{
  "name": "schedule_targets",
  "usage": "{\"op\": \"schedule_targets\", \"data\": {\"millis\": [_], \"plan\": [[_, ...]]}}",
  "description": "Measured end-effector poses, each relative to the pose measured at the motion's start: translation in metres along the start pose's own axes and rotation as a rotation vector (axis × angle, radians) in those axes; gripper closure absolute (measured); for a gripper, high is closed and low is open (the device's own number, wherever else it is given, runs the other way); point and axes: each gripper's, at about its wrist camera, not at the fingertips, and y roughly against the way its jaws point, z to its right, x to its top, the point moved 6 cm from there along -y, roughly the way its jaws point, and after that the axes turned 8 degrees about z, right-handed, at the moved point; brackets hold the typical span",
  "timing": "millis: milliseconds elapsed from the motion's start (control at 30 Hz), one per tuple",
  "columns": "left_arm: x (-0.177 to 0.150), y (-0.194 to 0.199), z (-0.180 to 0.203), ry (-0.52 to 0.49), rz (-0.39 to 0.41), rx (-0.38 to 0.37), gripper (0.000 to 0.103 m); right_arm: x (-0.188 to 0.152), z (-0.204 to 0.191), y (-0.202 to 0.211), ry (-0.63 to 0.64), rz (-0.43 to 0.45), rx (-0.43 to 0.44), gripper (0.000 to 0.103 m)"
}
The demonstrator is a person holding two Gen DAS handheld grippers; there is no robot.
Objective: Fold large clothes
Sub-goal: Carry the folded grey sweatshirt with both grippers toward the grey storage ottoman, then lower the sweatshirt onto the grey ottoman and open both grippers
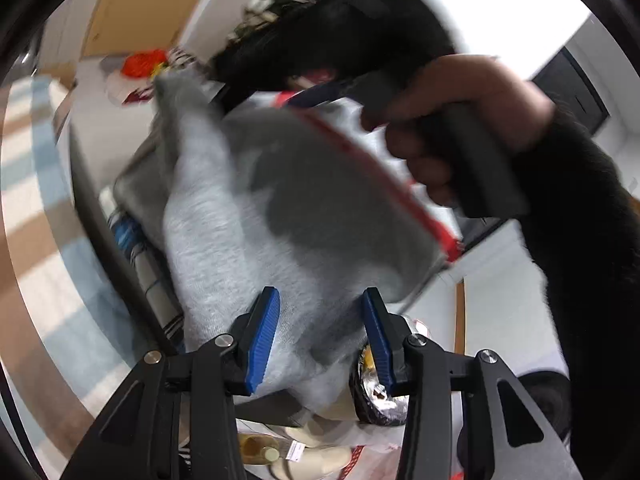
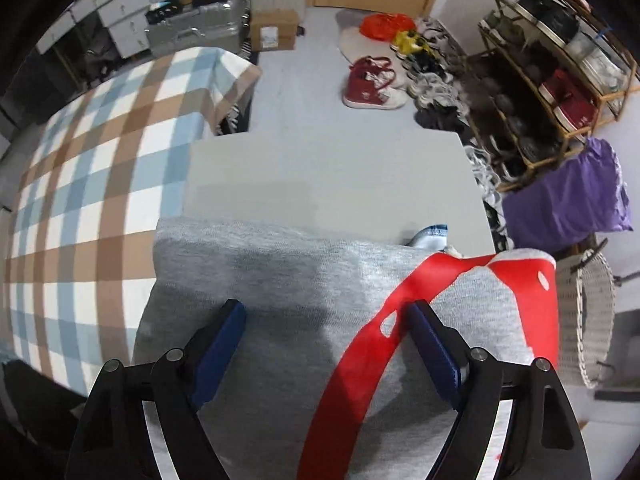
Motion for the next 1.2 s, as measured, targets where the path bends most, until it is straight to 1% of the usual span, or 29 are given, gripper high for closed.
{"op": "schedule_targets", "data": {"millis": [33, 67, 100, 133, 167, 200, 233, 267, 333, 367, 400, 433, 467, 500, 533, 567, 633, 667, 700, 733, 800, 833, 867, 900, 967, 1033, 1067, 1133, 1200], "plan": [[0.0, -0.001, -0.004, 0.023, -0.001, -0.008, 0.066, 0.001, 0.0, 0.003, -0.007, 0.011, 0.001, 0.017], [0.0, -0.002, -0.011, 0.061, -0.001, -0.026, 0.066, 0.0, 0.001, 0.011, -0.011, 0.038, 0.016, 0.017], [0.0, -0.002, -0.013, 0.075, -0.002, -0.03, 0.066, 0.001, 0.003, 0.02, -0.019, 0.06, 0.039, 0.017], [0.002, -0.003, -0.017, 0.088, -0.007, -0.03, 0.066, -0.001, 0.009, 0.039, -0.06, 0.108, 0.097, 0.019], [0.002, -0.003, -0.018, 0.088, -0.012, -0.034, 0.066, -0.001, 0.012, 0.05, -0.097, 0.139, 0.136, 0.019], [0.003, -0.005, -0.018, 0.082, -0.016, -0.032, 0.066, -0.012, 0.023, 0.078, -0.17, 0.195, 0.214, 0.019], [0.004, -0.006, -0.017, 0.074, -0.016, -0.022, 0.066, -0.022, 0.03, 0.098, -0.2, 0.231, 0.255, 0.018], [0.001, -0.004, -0.016, 0.069, -0.016, -0.017, 0.066, -0.033, 0.037, 0.115, -0.218, 0.269, 0.27, 0.017], [0.003, -0.005, -0.014, 0.07, -0.019, -0.008, 0.066, -0.062, 0.049, 0.143, -0.211, 0.318, 0.248, 0.004], [0.001, -0.003, -0.011, 0.077, -0.022, -0.009, 0.066, -0.071, 0.051, 0.148, -0.204, 0.324, 0.238, 0.003], [0.002, -0.002, -0.011, 0.089, -0.024, -0.014, 0.066, -0.092, 0.058, 0.151, -0.206, 0.313, 0.239, 0.003], [0.005, 0.001, -0.009, 0.103, -0.019, -0.023, 0.066, -0.1, 0.059, 0.149, -0.212, 0.297, 0.252, 0.003], [0.007, 0.004, -0.006, 0.114, -0.015, -0.036, 0.066, -0.113, 0.061, 0.145, -0.223, 0.278, 0.289, 0.003], [0.012, 0.009, -0.002, 0.124, -0.008, -0.059, 0.066, -0.127, 0.063, 0.135, -0.248, 0.251, 0.33, 0.003], [0.02, 0.015, 0.003, 0.123, 0.002, -0.08, 0.066, -0.135, 0.066, 0.125, -0.272, 0.228, 0.349, 0.003], [0.026, 0.016, 0.007, 0.113, 0.015, -0.093, 0.066, -0.139, 0.067, 0.117, -0.289, 0.214, 0.361, 0.003], [0.045, 0.023, 0.017, 0.069, 0.052, -0.097, 0.065, -0.146, 0.069, 0.097, -0.342, 0.214, 0.388, 0.0], [0.061, 0.025, 0.02, 0.043, 0.068, -0.09, 0.062, -0.148, 0.071, 0.09, -0.367, 0.211, 0.393, 0.0], [0.076, 0.024, 0.02, 0.024, 0.086, -0.058, 0.051, -0.147, 0.074, 0.085, -0.394, 0.206, 0.399, 0.0], [0.086, 0.02, 0.017, 0.016, 0.098, -0.026, 0.045, -0.146, 0.078, 0.082, -0.422, 0.202, 0.406, 0.0], [0.105, 0.007, 0.01, 0.018, 0.105, 0.013, 0.045, -0.144, 0.086, 0.078, -0.479, 0.204, 0.451, 0.0], [0.111, 0.001, 0.008, 0.023, 0.104, 0.016, 0.045, -0.144, 0.088, 0.078, -0.499, 0.206, 0.475, 0.0], [0.117, -0.011, 0.004, 0.027, 0.087, 0.02, 0.045, -0.143, 0.091, 0.078, -0.52, 0.21, 0.503, 0.0], [0.12, -0.026, 0.001, 0.034, 0.051, 0.026, 0.045, -0.142, 0.093, 0.077, -0.534, 0.216, 0.529, 0.0], [0.117, -0.049, -0.003, 0.023, 0.002, 0.043, 0.045, -0.143, 0.094, 0.077, -0.518, 0.226, 0.545, 0.0], [0.117, -0.058, -0.009, 0.014, 0.013, 0.069, 0.045, -0.145, 0.093, 0.074, -0.511, 0.242, 0.553, 0.0], [0.116, -0.063, -0.013, 0.028, 0.031, 0.065, 0.045, -0.144, 0.093, 0.072, -0.506, 0.251, 0.559, 0.0], [0.109, -0.059, -0.02, 0.046, 0.048, 0.039, 0.046, -0.144, 0.093, 0.067, -0.513, 0.262, 0.572, 0.0], [0.1, -0.048, -0.024, 0.046, 0.066, 0.016, 0.046, -0.143, 0.093, 0.064, -0.52, 0.266, 0.584, 0.0]]}}
